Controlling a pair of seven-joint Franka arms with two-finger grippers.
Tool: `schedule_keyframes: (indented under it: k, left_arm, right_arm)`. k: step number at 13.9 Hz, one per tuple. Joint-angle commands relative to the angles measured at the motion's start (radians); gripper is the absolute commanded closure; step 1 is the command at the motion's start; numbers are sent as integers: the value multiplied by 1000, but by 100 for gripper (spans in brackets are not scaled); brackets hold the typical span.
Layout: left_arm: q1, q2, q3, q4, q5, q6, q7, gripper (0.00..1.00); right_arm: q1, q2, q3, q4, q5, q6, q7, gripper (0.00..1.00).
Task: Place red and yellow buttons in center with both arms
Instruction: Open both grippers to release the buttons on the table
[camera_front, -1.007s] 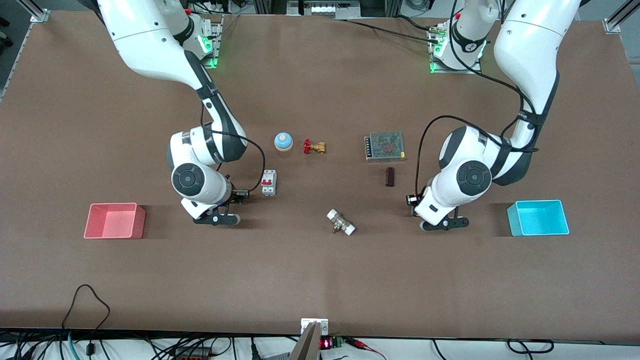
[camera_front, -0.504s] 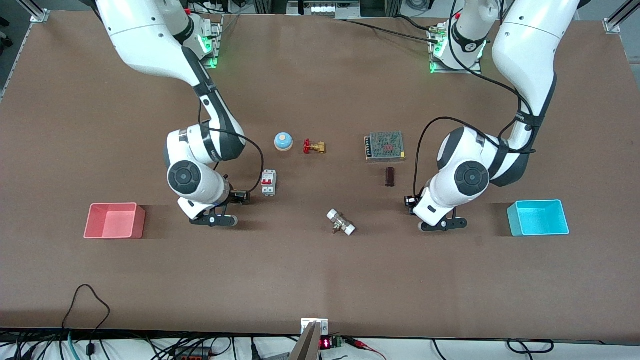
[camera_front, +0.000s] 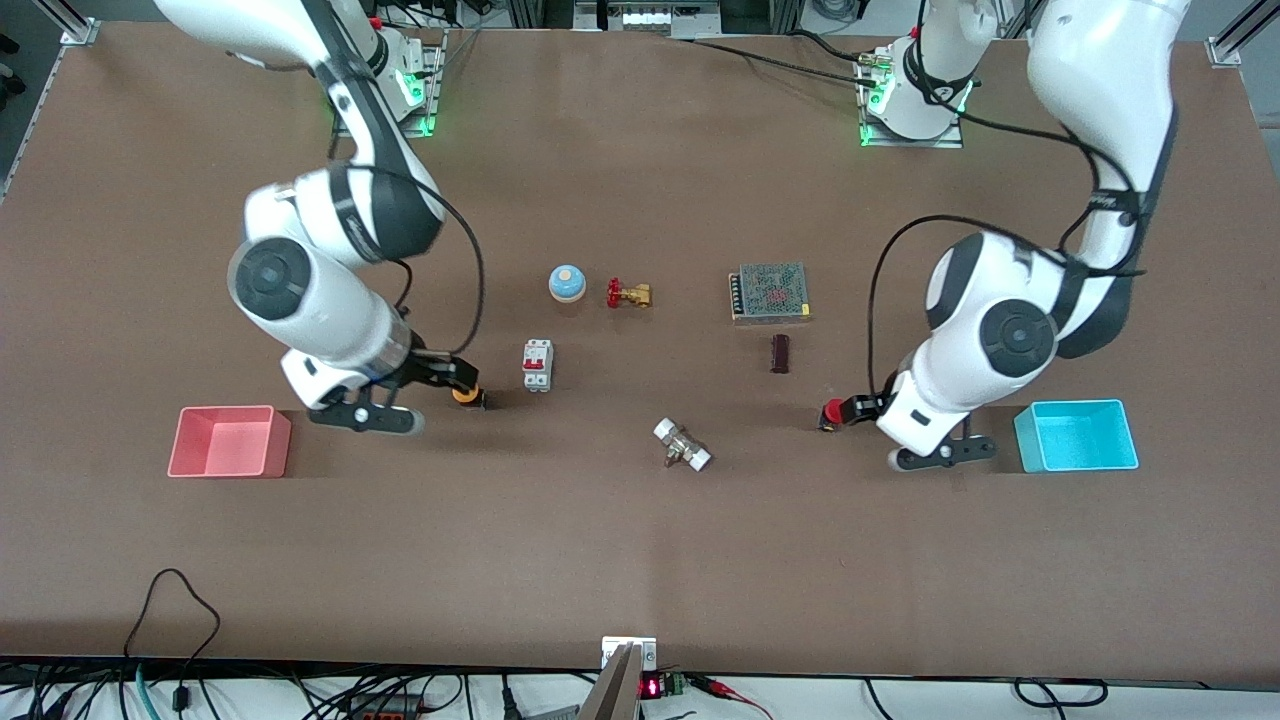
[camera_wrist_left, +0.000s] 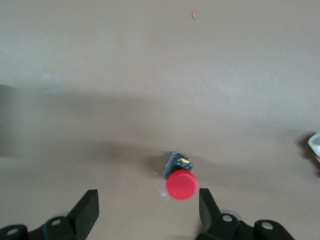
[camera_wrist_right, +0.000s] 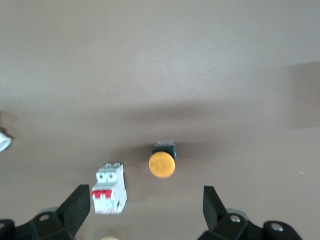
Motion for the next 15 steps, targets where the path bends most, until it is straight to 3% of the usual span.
schedule_keyframes:
  k: [1,5,7,11,13,15]
  left_arm:
    - [38,-77,-2,-16,11,-57,61,4]
    - [72,-126,-2,-1,9,-94,118,0]
    - [90,-139,-5,28,8,-172,157,0]
    - [107,-165,-5,42,6,-204,173,0]
    - [115,-185,-5,42,6,-212,178,0]
    - [135,-231,-10,44,6,-249,220,0]
  right_arm:
    - [-44,-76,-4,46,-6,-141,-16,0]
    - [-110,-100,-56,144,-24,-290,-198,0]
    - [-142,-130,-96,184,-38,-371,-304,0]
    - [-343,-221,-37,164,-64,-449,-490,0]
    - [-356,-299,-4,83,-132,-453,-481,0]
    - [-352,-325,-4,43,-137,-453,-452,0]
